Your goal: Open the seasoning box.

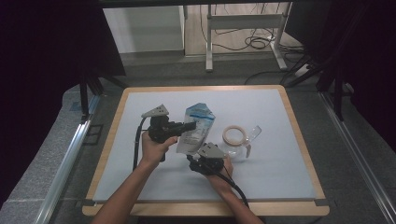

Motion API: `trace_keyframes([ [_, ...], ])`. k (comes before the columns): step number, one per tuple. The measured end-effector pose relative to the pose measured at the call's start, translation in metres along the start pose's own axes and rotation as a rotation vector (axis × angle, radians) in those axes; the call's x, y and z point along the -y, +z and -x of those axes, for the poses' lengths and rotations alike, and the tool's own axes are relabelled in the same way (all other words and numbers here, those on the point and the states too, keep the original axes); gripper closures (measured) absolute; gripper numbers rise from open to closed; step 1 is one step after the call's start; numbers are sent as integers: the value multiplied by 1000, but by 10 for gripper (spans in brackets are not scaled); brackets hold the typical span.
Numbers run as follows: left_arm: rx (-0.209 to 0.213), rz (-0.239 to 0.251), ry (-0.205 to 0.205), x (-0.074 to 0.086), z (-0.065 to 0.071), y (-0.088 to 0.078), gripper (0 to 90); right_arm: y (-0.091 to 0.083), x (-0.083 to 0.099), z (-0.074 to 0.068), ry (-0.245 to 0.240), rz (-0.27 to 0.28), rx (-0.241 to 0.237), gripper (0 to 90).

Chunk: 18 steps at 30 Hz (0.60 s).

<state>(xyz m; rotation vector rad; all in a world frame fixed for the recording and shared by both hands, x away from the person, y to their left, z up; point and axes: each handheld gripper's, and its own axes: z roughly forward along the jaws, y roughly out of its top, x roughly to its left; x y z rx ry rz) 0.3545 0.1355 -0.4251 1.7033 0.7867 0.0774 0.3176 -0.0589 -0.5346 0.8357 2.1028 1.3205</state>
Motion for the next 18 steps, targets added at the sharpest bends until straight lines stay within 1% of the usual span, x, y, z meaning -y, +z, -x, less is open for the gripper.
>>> trace_keyframes([
  [3, 7, -3, -5, -1, 0, 2, 900, -3, 0, 0, 10, -9, -11, 335],
  [6, 2, -7, -2, -4, 2, 6, 900, -6, -1, -1, 10, -7, -17, 336],
  [9, 0, -12, 3, -5, 3, 8, 900, -8, -2, -1, 9, -5, -16, 336],
  [12, -7, -26, 16, -8, 7, 12, 900, -10, -2, -2, -8, -5, -12, 335],
  [18, -4, -36, 18, -8, 8, 16, 900, -12, 0, -1, -1, -5, -13, 335],
])
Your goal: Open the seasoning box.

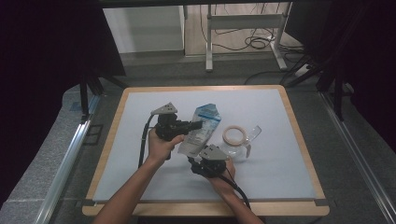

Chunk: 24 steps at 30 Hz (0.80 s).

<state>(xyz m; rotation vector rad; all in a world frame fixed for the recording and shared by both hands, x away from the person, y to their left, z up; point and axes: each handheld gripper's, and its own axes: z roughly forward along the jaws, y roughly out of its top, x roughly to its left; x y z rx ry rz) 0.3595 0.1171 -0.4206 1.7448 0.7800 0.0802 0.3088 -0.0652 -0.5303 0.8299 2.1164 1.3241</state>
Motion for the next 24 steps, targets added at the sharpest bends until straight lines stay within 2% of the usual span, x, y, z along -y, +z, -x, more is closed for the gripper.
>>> trace_keyframes([
  [5, 0, -12, -1, 0, 0, 4, 900, 0, 3, 2, -6, -6, 3, 338],
  [15, 2, -40, -4, -3, 0, 12, 900, -2, 6, 4, 24, -11, -9, 340],
  [24, 6, -59, 12, -7, 3, 18, 900, -5, 7, 6, 29, 0, 5, 345],
])
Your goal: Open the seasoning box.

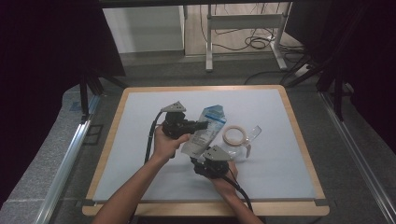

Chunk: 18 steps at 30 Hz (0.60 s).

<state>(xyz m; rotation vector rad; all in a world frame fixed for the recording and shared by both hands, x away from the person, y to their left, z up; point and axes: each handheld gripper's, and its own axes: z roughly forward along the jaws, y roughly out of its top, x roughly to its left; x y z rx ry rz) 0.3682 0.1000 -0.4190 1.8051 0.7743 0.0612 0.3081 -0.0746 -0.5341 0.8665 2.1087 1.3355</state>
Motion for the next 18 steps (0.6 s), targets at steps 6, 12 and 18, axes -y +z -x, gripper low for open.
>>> trace_keyframes([
  [6, 10, -23, 5, -3, -1, 2, 900, -2, 1, 1, 6, 0, -5, 350],
  [12, 10, -42, 17, -6, 1, 3, 900, -3, 1, 1, -1, 10, -8, 363],
  [18, 19, -62, 24, -9, 4, 6, 900, -5, 2, 0, 9, 16, -4, 364],
])
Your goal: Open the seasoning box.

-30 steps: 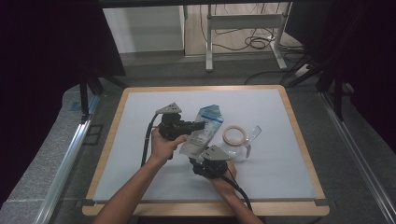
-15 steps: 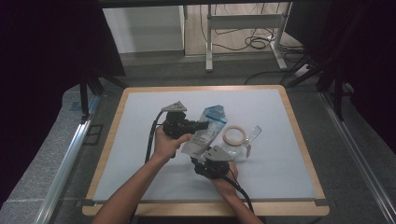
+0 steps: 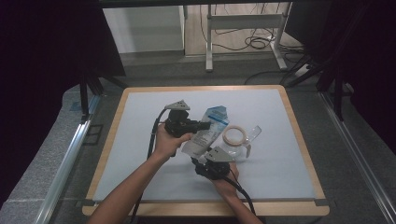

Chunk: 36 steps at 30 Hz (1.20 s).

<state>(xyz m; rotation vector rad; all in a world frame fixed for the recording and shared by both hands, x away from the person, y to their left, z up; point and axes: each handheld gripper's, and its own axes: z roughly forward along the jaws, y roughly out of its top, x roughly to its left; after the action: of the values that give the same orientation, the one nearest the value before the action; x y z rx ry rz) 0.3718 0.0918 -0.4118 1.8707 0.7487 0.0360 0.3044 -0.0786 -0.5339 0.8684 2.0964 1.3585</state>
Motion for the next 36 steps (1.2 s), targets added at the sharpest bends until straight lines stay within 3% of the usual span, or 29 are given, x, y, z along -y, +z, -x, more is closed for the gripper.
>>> trace_keyframes([
  [6, 11, -32, 27, -6, 6, 3, 900, -3, 1, 0, 11, 20, 6, 375],
  [36, 27, -93, 17, -13, 1, 9, 900, -4, 2, -1, 29, 31, -4, 380],
])
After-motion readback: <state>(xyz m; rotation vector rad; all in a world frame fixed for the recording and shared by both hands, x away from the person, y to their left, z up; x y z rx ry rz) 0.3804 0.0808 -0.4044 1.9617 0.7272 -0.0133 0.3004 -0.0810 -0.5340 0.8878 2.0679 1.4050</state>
